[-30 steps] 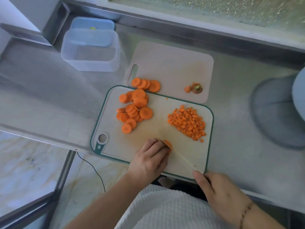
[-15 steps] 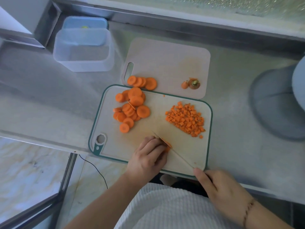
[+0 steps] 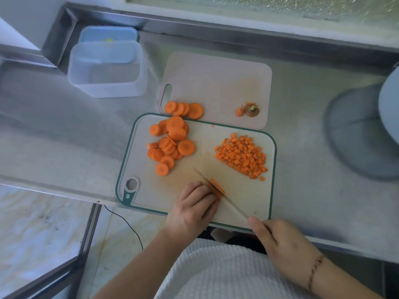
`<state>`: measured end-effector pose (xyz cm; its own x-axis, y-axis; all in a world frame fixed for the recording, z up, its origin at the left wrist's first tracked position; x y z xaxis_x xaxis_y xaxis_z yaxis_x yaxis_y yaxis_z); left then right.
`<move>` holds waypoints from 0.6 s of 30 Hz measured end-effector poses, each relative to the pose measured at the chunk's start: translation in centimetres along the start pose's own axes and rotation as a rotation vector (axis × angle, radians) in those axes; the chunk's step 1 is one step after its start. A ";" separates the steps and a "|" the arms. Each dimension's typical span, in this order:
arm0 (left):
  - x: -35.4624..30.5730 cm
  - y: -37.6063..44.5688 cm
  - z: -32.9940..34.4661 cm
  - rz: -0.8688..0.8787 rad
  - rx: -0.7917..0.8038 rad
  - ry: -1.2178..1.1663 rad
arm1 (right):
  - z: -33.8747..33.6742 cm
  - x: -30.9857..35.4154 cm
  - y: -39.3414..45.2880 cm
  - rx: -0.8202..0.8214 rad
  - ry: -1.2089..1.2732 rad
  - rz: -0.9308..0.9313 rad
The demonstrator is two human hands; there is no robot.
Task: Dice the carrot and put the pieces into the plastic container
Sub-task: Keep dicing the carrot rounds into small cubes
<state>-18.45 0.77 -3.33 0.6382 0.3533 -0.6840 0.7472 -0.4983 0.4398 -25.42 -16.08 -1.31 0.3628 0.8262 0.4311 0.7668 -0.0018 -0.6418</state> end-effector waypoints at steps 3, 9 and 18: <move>-0.1 -0.1 -0.1 0.013 -0.011 -0.004 | -0.1 -0.5 -0.8 0.025 -0.007 0.016; -0.2 0.2 -0.2 0.010 -0.016 -0.007 | 0.7 1.1 1.2 0.031 -0.112 -0.003; -0.1 -0.6 -0.5 0.010 0.026 0.036 | -0.2 -0.3 -0.9 0.017 -0.037 -0.010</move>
<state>-18.86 1.44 -3.22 0.6520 0.3766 -0.6581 0.7362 -0.5224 0.4304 -26.11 -16.43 -0.76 0.3350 0.8465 0.4137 0.7611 0.0157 -0.6485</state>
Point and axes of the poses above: each hand's wrist, its own y-axis towards the middle knuckle, its own z-axis out of the palm, x = y × z, the point moved 8 cm from there along y, towards the middle knuckle, and after that the axes turned 9 degrees about -y, right-handed, at the moved point
